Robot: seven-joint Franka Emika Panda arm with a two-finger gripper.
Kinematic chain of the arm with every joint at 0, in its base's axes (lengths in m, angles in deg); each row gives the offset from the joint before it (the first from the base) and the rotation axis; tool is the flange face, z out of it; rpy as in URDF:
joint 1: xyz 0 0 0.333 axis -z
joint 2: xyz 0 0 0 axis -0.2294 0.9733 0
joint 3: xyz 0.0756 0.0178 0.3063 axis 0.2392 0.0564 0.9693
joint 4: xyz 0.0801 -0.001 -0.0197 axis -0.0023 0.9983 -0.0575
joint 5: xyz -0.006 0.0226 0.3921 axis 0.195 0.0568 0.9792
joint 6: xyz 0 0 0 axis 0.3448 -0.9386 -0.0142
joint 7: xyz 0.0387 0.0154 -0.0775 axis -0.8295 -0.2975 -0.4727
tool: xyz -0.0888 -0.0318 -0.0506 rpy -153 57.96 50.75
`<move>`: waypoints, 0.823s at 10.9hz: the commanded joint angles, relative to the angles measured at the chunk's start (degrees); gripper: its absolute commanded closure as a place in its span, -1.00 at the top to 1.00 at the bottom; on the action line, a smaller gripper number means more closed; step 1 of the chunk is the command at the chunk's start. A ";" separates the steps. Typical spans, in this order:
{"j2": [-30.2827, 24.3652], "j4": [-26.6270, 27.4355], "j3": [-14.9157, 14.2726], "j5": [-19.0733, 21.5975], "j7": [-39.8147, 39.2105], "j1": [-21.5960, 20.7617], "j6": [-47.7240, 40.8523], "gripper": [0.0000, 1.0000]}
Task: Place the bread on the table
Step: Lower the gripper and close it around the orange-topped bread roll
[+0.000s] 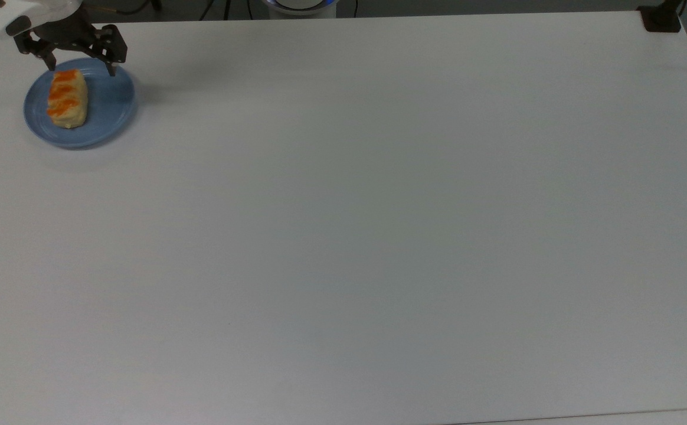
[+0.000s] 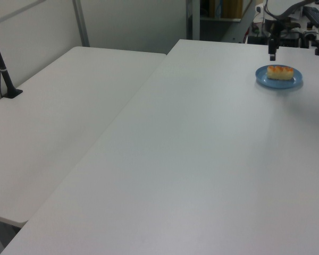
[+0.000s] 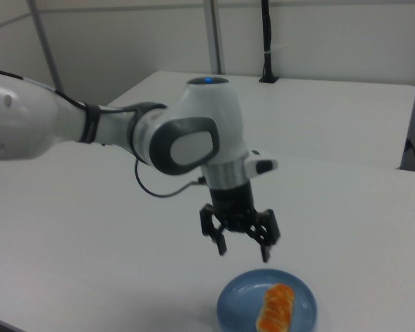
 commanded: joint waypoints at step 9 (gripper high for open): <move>13.53 4.47 -4.17 0.14 -14.62 4.12 15.17 1.00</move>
